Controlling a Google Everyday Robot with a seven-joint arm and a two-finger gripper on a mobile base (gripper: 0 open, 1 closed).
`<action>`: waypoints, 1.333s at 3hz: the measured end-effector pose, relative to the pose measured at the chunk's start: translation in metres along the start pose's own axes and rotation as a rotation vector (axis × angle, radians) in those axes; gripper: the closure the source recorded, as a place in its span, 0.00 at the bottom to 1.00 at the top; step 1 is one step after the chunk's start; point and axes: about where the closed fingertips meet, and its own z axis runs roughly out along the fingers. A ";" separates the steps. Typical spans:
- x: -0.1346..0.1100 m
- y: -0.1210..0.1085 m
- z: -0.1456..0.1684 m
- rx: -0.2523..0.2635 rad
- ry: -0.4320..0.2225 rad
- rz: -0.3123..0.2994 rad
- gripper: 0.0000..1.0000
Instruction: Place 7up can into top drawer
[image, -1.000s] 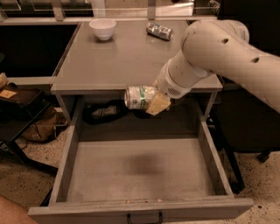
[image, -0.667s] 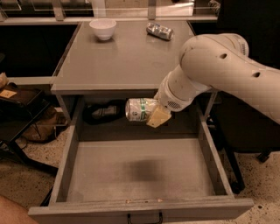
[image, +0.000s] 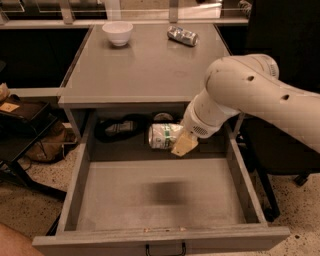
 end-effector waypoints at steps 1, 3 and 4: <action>0.026 0.013 0.018 -0.036 0.044 0.055 1.00; 0.074 0.044 0.045 -0.075 0.099 0.159 1.00; 0.081 0.058 0.068 -0.123 0.089 0.157 1.00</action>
Offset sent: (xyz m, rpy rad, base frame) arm -0.0462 -0.0423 -0.0865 -0.0313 0.1783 -0.1484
